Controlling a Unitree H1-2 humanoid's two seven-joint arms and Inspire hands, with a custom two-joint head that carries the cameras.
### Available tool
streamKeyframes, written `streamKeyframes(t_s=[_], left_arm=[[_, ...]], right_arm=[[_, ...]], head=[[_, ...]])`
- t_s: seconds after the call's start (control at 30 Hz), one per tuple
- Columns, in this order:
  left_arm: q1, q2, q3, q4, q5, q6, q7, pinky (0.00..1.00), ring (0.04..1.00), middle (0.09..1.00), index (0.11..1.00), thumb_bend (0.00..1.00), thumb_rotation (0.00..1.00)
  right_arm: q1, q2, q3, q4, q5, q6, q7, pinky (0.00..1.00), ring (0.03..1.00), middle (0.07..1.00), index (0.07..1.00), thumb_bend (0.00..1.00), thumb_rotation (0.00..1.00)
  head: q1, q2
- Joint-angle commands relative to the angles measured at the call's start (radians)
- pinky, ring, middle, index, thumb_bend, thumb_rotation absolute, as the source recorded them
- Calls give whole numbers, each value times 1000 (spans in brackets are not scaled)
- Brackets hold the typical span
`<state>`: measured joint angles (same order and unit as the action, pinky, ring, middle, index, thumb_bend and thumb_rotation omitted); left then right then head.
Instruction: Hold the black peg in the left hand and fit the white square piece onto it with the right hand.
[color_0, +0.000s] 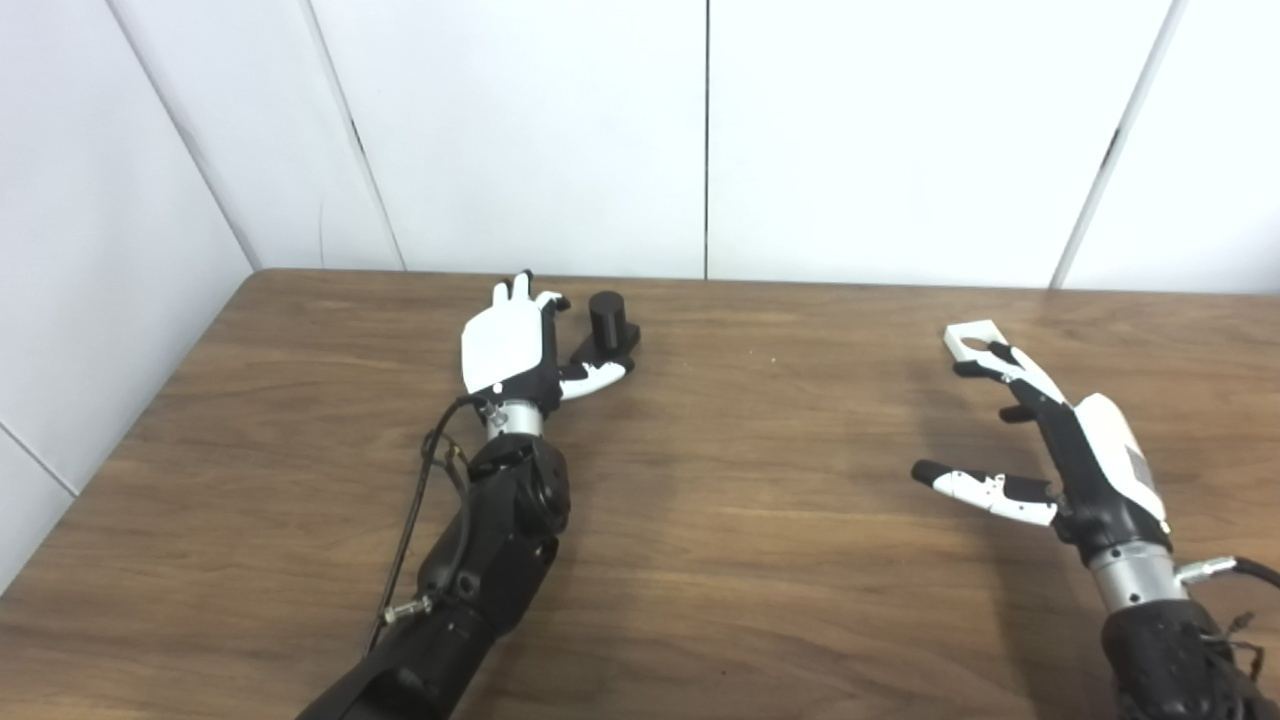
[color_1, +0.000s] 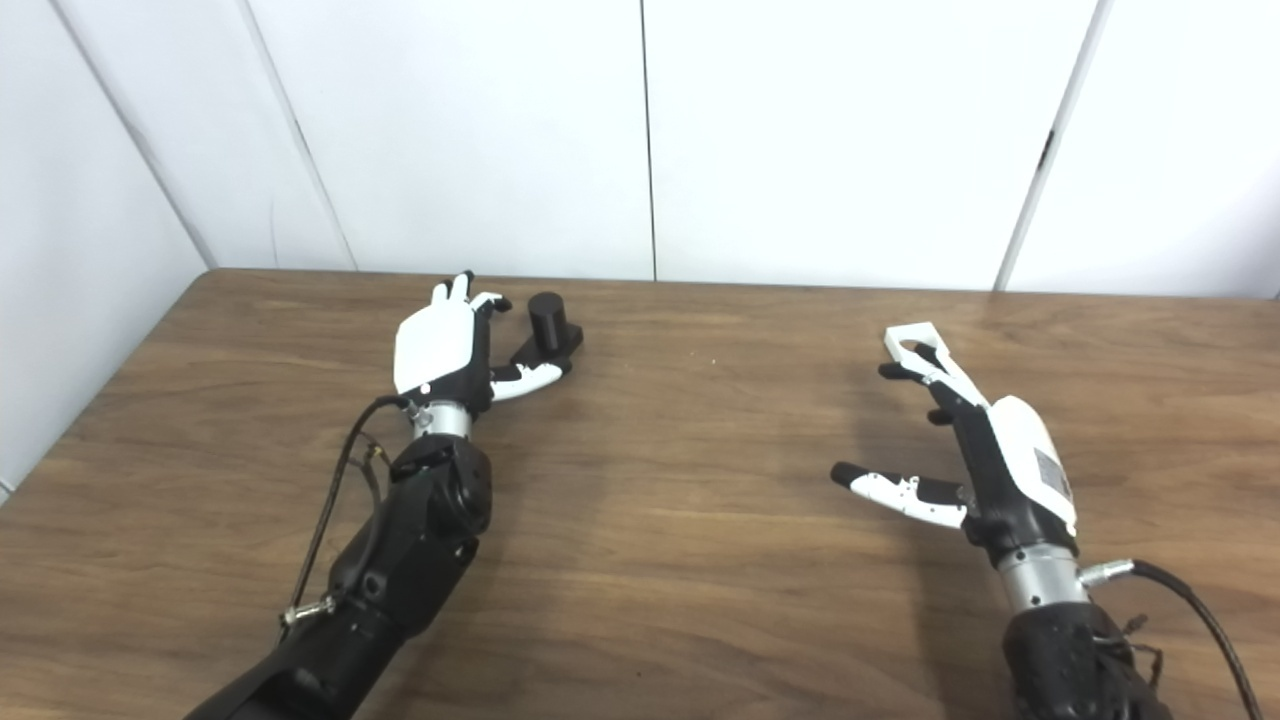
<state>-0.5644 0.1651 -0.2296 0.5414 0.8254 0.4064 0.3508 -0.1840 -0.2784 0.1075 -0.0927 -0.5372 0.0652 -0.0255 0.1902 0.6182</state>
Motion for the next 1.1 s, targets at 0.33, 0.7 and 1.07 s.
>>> streamKeyframes(t_s=[0.33, 0.7, 1.07], left_arm=[[-86, 14, 1, 65, -64, -15, 30, 859, 965, 977, 699, 835, 512], [-117, 6, -17, 183, -108, -54, 62, 919, 971, 959, 661, 833, 465], [-144, 9, -42, 261, -147, -94, 66, 984, 969, 939, 625, 787, 426]], right_arm=[[-13, 12, -18, -38, -5, -24, -33, 740, 897, 925, 787, 740, 418], [-4, 12, -17, -41, -6, -31, -35, 744, 895, 922, 779, 748, 443], [6, 16, -23, -55, 3, -33, -36, 748, 896, 921, 775, 721, 385]], head=[[-1, 4], [-15, 8], [-26, 16]])
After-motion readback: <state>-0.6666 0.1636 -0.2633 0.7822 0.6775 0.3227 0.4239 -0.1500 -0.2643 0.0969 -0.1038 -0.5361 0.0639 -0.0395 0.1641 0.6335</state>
